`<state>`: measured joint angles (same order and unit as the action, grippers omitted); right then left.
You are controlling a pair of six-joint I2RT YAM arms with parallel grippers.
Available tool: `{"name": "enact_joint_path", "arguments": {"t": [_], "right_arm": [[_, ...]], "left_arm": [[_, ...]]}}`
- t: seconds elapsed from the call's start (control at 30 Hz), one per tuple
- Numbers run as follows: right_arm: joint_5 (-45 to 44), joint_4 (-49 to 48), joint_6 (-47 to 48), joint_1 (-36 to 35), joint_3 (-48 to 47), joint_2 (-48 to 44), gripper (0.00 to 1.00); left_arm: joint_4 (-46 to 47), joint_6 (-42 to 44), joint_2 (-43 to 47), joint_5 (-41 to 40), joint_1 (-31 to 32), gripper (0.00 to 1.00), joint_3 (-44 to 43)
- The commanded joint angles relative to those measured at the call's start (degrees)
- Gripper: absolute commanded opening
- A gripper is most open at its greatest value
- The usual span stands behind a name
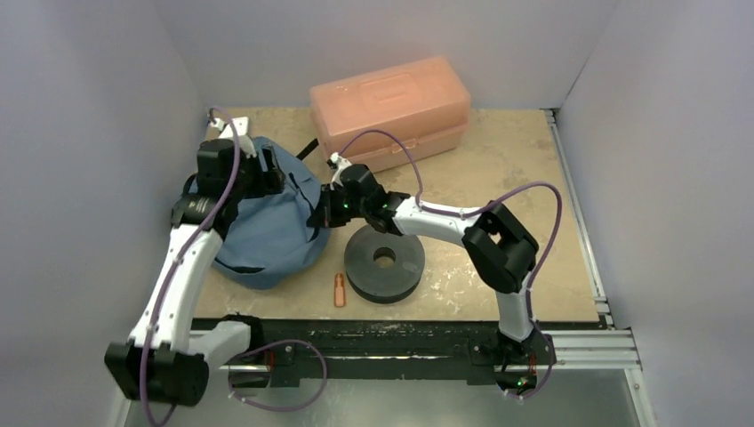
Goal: Pack the student bag
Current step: Zip the student bag at the center of the board, then unzip the student bag at the center of the board.
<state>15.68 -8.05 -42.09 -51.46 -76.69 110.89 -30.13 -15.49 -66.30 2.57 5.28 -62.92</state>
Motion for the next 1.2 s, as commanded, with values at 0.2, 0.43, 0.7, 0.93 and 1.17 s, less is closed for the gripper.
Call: {"name": "enact_joint_path", "arguments": {"t": [0.2, 0.43, 0.7, 0.93, 1.17], "right_arm": [[-12.11, 12.76, 17.33, 1.1, -13.93, 2.74, 0.0], [-15.01, 13.99, 23.91, 0.83, -2.57, -3.22, 0.0], [-6.37, 4.58, 18.95, -0.48, 4.6, -6.04, 0.0], [-5.31, 3.43, 19.41, -0.48, 5.49, -6.92, 0.0], [-4.62, 3.12, 19.58, -0.4, 5.93, -7.12, 0.0]], "left_arm": [[-13.79, -6.33, 19.0, -6.69, -2.5, 0.85, 8.0], [-5.73, -7.17, 9.54, 10.26, -5.28, 0.83, 4.1], [-7.54, -5.01, -14.1, 14.06, -5.28, 0.44, -12.32], [-11.94, -1.17, -25.87, 7.34, -5.28, 0.47, -21.16], [-9.68, -1.68, -28.28, 7.62, -5.28, 0.43, -18.69]]}}
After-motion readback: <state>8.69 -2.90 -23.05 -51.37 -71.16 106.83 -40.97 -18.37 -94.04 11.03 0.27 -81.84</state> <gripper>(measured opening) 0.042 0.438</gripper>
